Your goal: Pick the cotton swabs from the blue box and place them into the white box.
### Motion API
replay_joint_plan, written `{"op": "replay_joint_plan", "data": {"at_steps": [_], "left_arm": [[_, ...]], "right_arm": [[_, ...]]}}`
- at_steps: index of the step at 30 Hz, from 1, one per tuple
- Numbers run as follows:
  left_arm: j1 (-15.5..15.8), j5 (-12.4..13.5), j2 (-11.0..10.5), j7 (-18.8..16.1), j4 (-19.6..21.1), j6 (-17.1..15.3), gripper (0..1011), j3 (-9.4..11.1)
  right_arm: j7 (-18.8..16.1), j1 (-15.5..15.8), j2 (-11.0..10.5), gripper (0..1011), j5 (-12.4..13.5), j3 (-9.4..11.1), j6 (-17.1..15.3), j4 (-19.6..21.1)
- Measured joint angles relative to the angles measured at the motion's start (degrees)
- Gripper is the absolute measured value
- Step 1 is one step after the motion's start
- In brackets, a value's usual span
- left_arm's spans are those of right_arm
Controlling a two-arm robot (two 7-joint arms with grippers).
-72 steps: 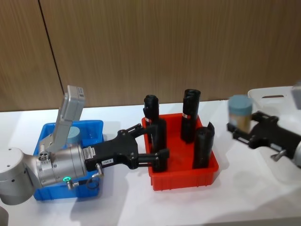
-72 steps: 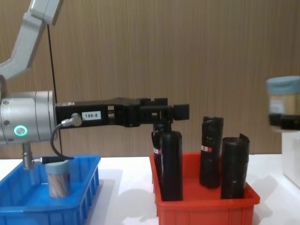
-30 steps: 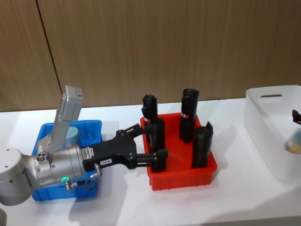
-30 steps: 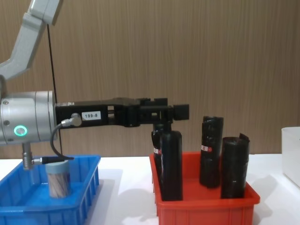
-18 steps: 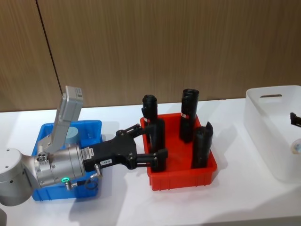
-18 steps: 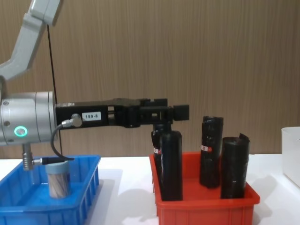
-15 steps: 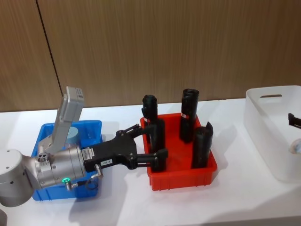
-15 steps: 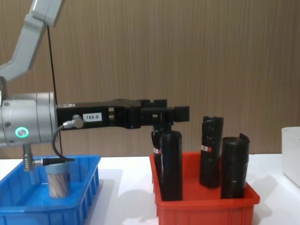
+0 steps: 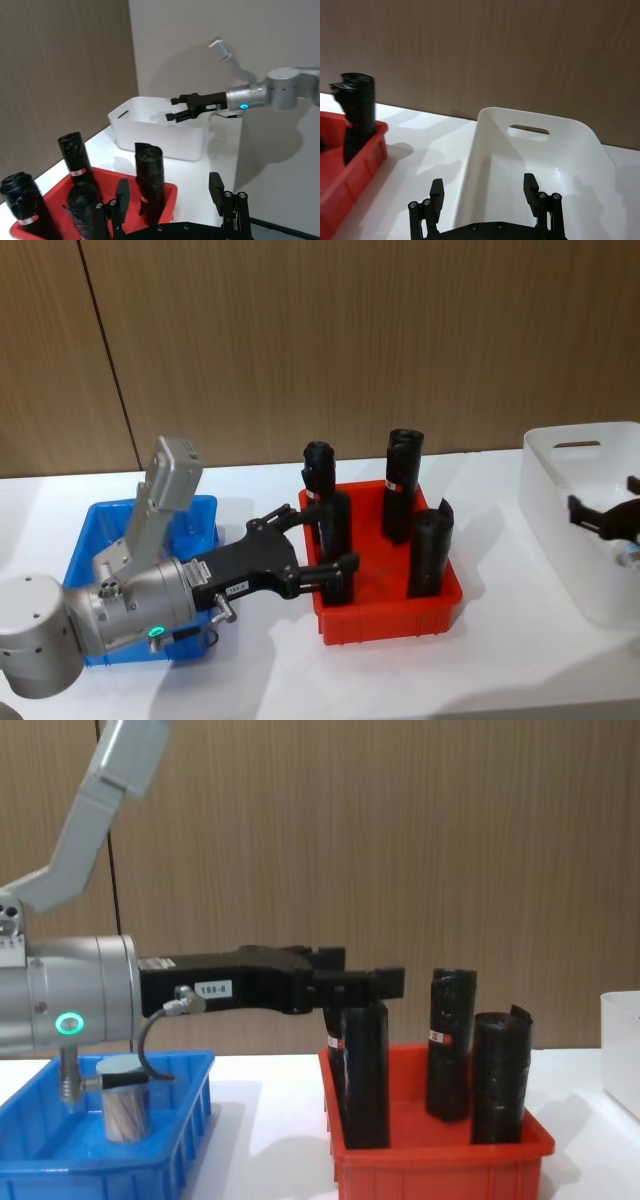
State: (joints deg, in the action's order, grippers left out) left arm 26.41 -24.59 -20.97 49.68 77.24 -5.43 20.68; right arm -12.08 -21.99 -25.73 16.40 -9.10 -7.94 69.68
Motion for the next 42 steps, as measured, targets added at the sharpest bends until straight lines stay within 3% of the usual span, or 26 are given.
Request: {"op": "replay_joint_plan", "data": {"at_steps": [29, 42], "left_arm": [[-5.74, 5.82, -0.44, -21.78, 7.09, 2.1, 1004, 2.44], [-8.24, 8.38, -0.62, -31.43, 10.21, 3.0, 1004, 3.48]], "right_arm": [[5.86, 16.14, 4.54, 1002, 0.05, -2.75, 4.29, 22.35], [8.02, 22.07, 6.21, 1002, 0.06, -3.75, 5.86, 30.56]]}}
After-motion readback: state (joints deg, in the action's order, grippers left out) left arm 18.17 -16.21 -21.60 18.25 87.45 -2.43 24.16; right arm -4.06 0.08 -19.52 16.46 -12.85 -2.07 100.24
